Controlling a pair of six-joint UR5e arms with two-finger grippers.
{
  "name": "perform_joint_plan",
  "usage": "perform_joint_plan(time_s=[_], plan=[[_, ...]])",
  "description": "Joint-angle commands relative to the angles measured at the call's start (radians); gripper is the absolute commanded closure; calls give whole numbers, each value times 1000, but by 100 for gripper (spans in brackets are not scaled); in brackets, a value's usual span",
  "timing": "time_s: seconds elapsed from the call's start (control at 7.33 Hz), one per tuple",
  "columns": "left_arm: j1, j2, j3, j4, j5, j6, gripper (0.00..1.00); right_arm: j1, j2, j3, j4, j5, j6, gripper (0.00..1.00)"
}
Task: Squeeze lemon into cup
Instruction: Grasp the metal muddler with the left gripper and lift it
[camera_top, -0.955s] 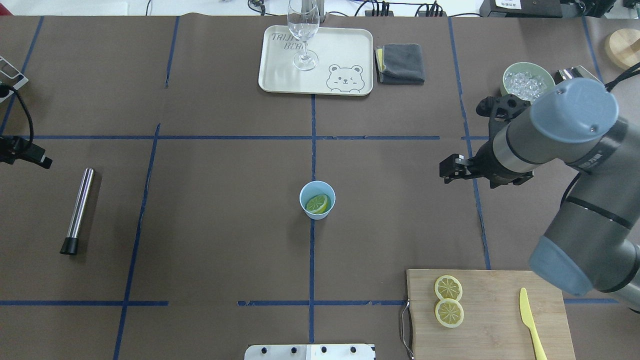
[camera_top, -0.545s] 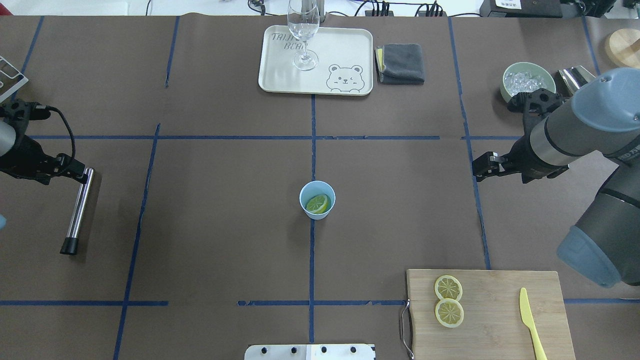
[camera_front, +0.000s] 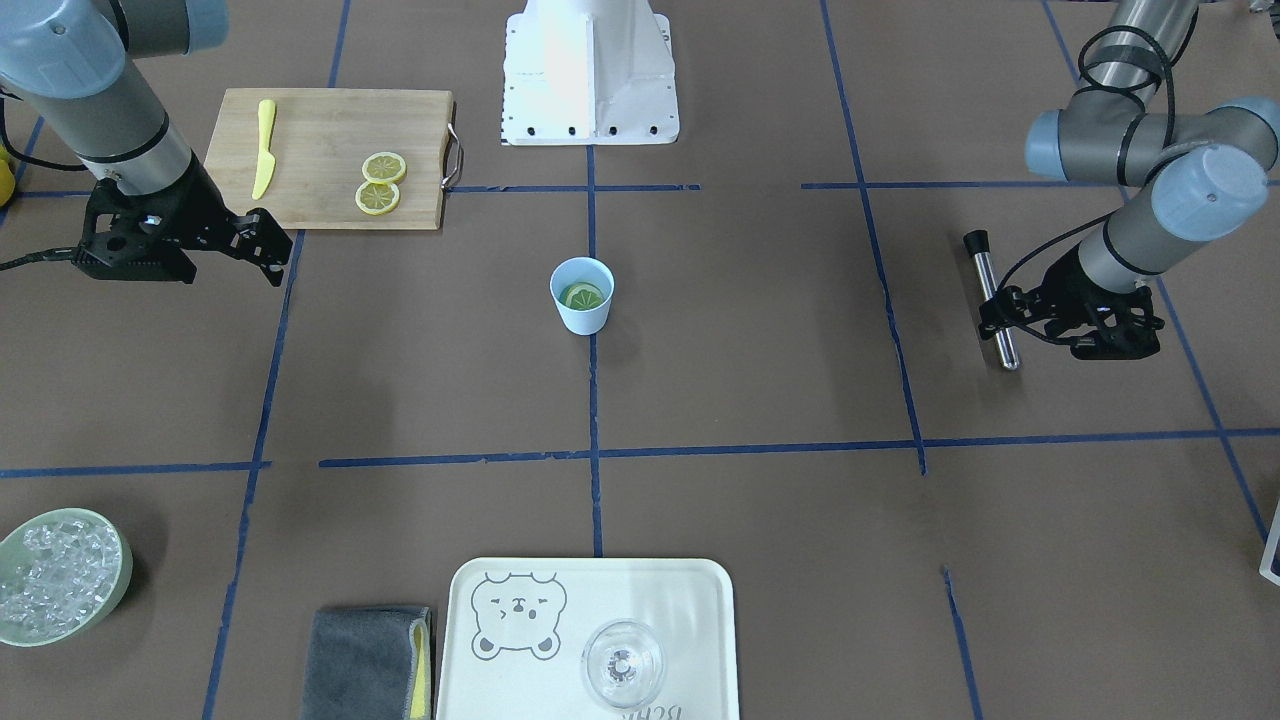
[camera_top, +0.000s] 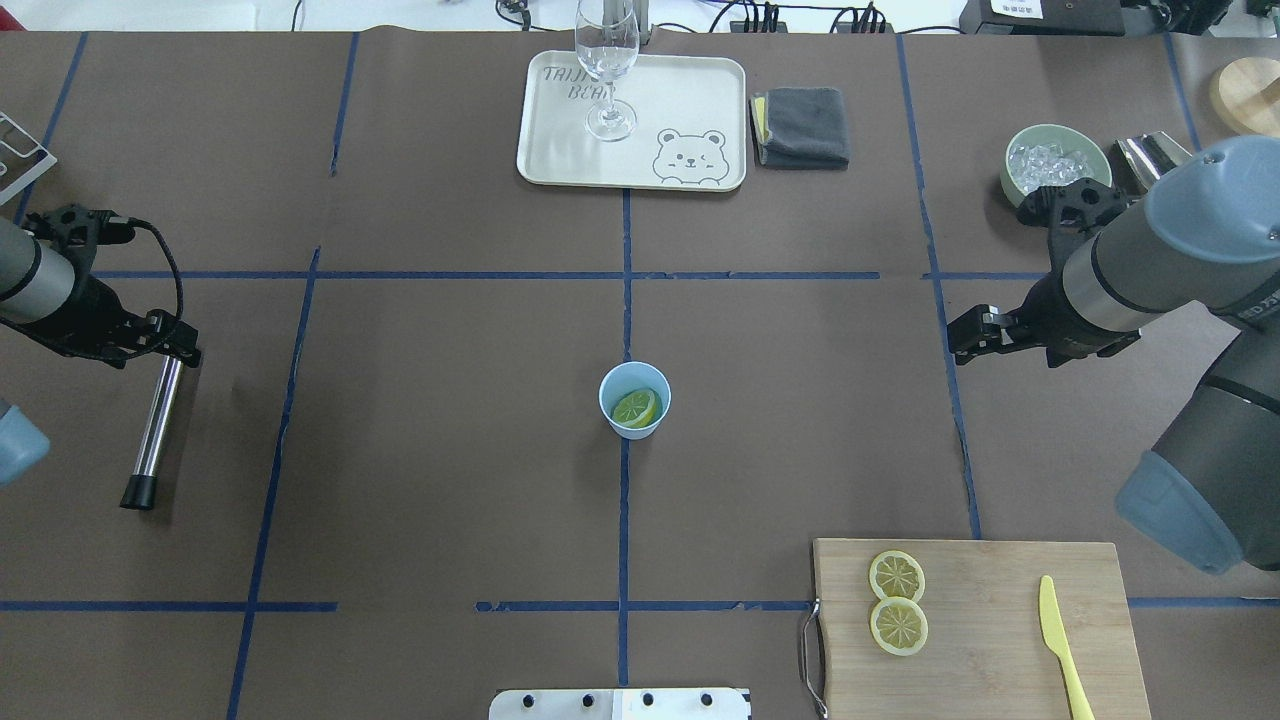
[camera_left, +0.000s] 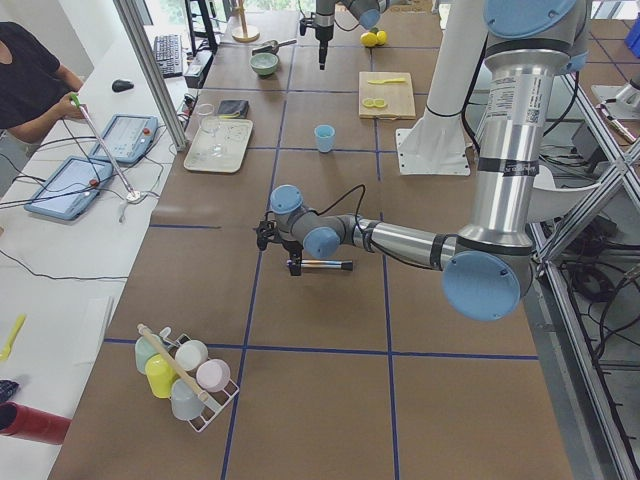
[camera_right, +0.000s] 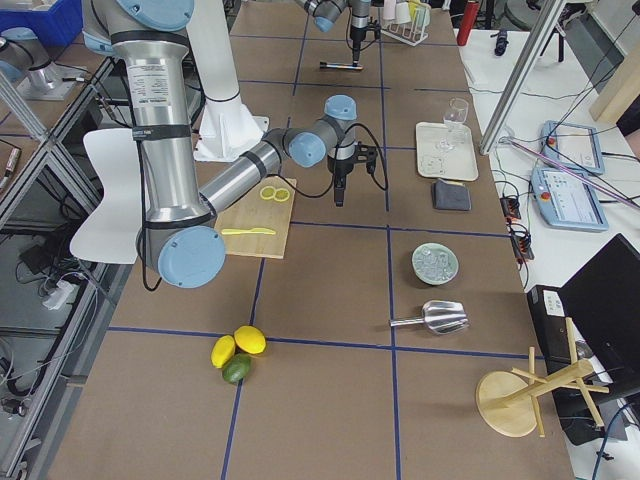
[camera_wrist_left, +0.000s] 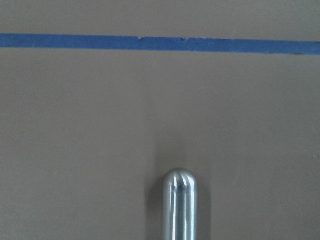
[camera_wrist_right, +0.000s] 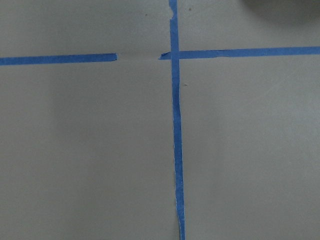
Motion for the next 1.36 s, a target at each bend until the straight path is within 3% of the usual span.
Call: perform_joint_plan(time_s=[0.0, 0.55, 0.82, 0.95, 1.23], plan=[[2, -17, 28, 2, 4, 11, 8, -1, 3, -4, 0, 0, 0, 0], [22, -17, 31, 5, 7, 11, 21, -2, 5, -8, 0, 3, 1, 0], [25, -16, 28, 5, 33, 11, 64, -2, 6, -8, 0, 9, 3, 0], [25, -14, 27, 7, 43, 11, 100, -2, 5, -8, 0, 18, 4, 0], [25, -13, 7, 5, 44, 10, 100, -2, 5, -1, 0, 31, 6, 0]])
